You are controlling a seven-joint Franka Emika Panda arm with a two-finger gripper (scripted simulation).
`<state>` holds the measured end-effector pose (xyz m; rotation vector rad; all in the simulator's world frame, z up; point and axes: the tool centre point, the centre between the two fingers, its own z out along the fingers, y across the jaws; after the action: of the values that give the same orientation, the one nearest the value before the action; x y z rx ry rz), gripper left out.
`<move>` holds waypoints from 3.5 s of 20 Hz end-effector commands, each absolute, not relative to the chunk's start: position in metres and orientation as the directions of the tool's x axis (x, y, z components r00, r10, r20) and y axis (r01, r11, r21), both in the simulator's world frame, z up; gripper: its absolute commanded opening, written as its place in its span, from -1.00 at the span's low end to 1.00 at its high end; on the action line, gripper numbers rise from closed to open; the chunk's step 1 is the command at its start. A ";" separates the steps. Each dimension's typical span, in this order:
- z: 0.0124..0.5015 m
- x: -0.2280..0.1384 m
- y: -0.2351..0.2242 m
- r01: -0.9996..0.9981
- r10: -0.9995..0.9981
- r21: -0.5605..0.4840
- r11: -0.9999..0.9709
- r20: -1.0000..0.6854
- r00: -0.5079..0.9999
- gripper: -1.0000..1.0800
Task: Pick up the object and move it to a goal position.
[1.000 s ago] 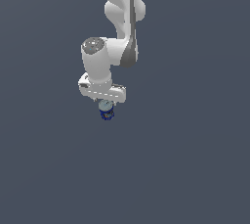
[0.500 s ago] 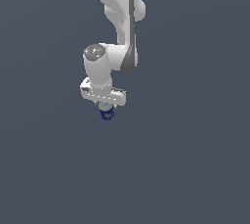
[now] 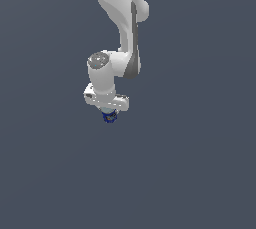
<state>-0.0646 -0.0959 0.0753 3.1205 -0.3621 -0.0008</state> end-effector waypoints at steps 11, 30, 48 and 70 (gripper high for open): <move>0.076 -0.065 -0.095 -0.229 -0.229 0.000 -0.973 0.000 0.973 -1.00; 0.178 -0.081 -0.026 -0.229 -0.229 0.002 -0.973 0.000 0.973 -1.00; 0.362 -0.108 0.100 -0.229 -0.229 0.004 -0.973 0.001 0.973 -1.00; 0.499 -0.118 0.194 -0.229 -0.229 0.000 -0.973 0.000 0.973 -1.00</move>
<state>-0.1185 0.1921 0.4936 3.1193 -0.3606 -0.0054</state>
